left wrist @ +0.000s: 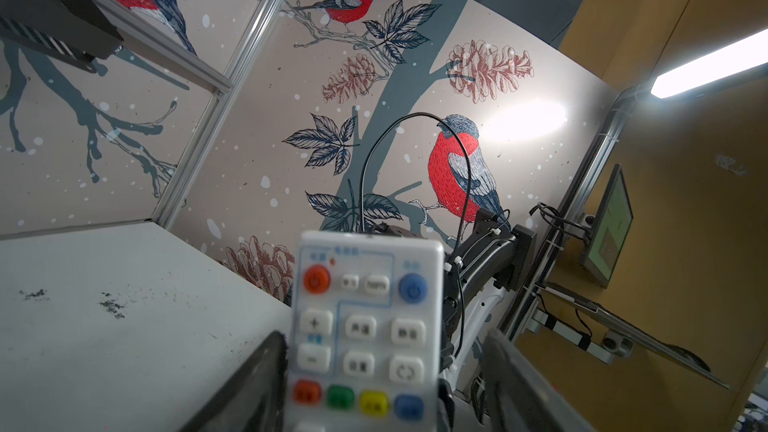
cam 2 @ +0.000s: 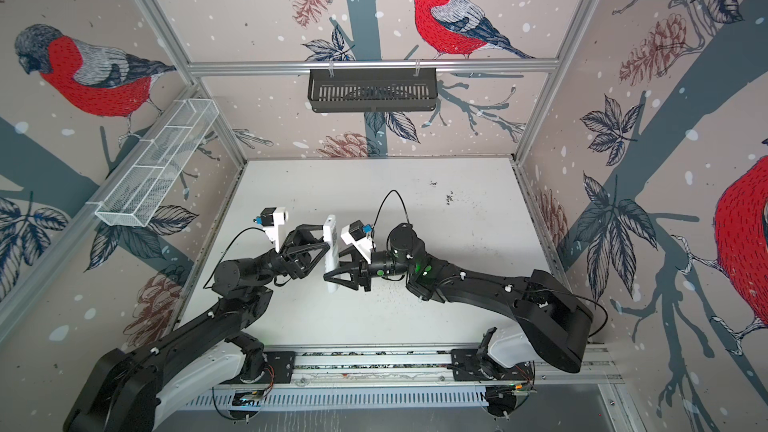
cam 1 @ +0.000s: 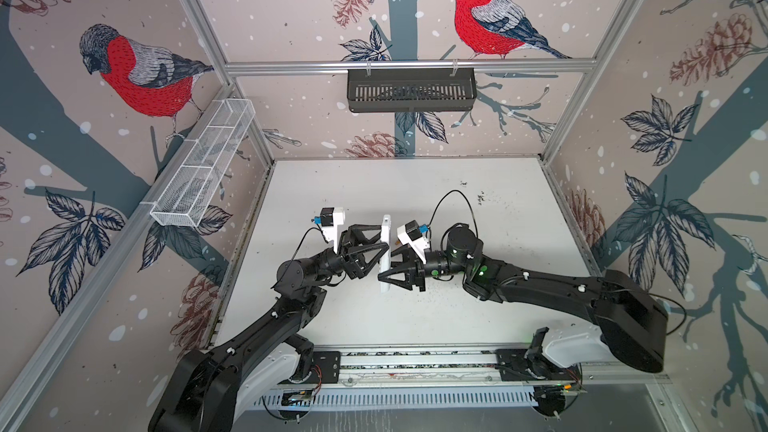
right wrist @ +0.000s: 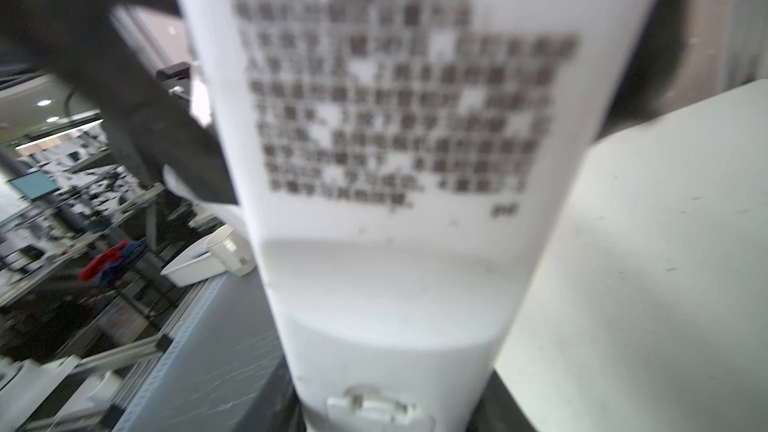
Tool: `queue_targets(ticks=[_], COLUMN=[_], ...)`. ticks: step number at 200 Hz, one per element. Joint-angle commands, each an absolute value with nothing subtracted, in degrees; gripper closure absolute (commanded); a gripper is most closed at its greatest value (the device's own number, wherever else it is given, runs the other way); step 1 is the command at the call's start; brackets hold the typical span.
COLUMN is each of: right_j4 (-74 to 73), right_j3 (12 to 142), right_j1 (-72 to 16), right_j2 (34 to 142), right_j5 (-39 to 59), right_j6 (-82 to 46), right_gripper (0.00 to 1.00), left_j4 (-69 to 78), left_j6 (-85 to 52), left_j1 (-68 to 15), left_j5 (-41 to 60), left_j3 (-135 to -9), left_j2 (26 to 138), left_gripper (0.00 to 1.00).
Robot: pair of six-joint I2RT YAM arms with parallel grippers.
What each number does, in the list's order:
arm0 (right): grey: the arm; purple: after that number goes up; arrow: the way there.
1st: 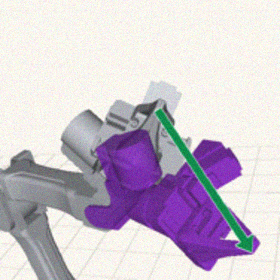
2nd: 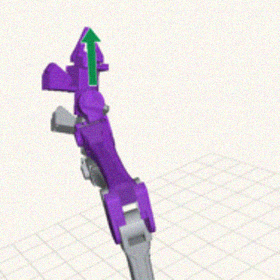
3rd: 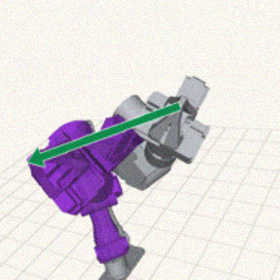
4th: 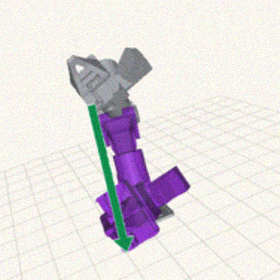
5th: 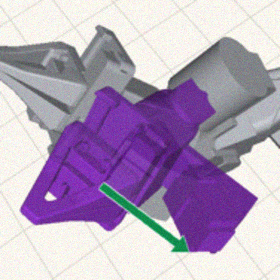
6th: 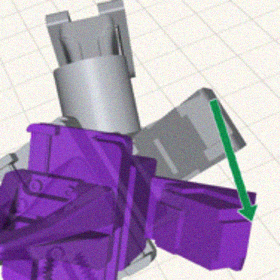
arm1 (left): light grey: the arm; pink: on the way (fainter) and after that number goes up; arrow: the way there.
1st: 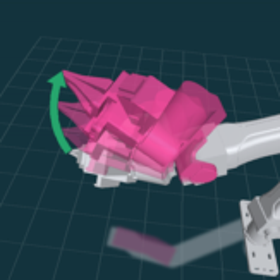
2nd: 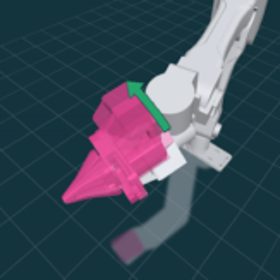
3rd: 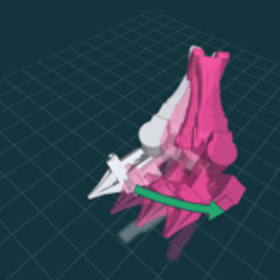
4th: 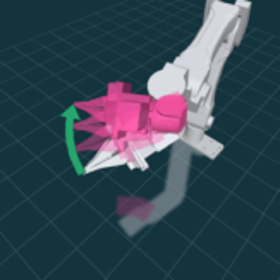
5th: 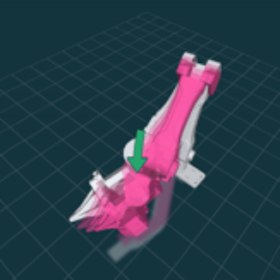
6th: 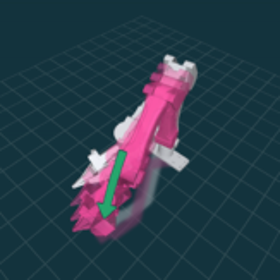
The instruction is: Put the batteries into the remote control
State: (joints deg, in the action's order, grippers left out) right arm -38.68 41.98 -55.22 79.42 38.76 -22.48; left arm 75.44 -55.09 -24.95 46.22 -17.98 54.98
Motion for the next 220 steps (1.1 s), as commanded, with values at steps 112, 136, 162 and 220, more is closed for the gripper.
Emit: queue_targets(ticks=[112,136,162,220], right_j4=[-5.3,-5.5,-6.1,-8.7], right_j3=[52.3,51.6,50.5,48.2], right_j1=[-60.5,-60.8,-61.7,-63.1], right_j2=[78.5,77.4,76.1,73.7], right_j5=[-5.1,-7.0,-7.5,-9.1], right_j6=[-13.9,-13.0,-10.5,-8.6], right_gripper=[0.63,0.63,0.63,0.63], left_j4=[18.3,19.8,22.8,28.3], left_j6=[-26.3,-27.0,-28.0,-31.9], left_j1=[-24.8,-24.8,-24.8,-24.8], left_j5=[31.9,33.4,35.4,36.6], left_j3=[-34.3,-33.8,-32.8,-31.5], left_j2=[58.2,59.3,60.1,62.5], left_gripper=[0.31,0.38,0.39,0.41])
